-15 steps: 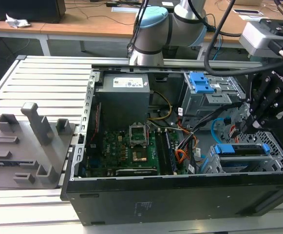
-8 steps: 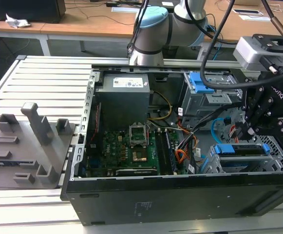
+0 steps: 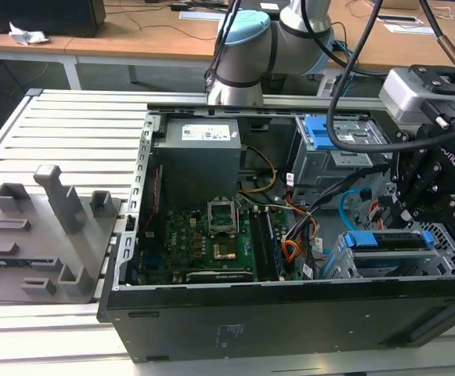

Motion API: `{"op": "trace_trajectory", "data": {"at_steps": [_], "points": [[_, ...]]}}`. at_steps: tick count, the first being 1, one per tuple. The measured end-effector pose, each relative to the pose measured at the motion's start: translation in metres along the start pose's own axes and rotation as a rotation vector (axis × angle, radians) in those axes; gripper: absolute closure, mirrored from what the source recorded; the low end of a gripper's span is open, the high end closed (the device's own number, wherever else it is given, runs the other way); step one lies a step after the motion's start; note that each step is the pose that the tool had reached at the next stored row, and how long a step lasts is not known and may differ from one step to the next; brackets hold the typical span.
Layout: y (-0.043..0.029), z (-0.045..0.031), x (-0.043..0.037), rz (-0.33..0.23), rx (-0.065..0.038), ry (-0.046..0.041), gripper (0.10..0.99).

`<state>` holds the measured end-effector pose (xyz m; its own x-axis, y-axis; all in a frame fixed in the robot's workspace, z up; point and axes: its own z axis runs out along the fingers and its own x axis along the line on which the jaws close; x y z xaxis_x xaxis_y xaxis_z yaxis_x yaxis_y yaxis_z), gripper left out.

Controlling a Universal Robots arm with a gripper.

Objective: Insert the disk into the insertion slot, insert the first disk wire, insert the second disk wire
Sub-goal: 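Insert the disk into the insertion slot, then insert the first disk wire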

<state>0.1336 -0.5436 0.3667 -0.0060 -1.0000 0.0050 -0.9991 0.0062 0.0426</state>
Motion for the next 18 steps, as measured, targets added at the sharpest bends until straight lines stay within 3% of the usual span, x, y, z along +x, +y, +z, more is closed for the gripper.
{"op": "trace_trajectory", "data": {"at_steps": [14,15,16,18], "points": [[-0.0003,0.0001,0.0,0.0,0.0,-0.0001,0.973],[-0.0003,0.0001,0.0,0.0,0.0,-0.0002,0.918],[-0.0003,0.0001,0.0,0.0,0.0,-0.0002,0.918],[-0.0004,0.0001,0.0,0.0,0.0,-0.0001,0.784]]}}
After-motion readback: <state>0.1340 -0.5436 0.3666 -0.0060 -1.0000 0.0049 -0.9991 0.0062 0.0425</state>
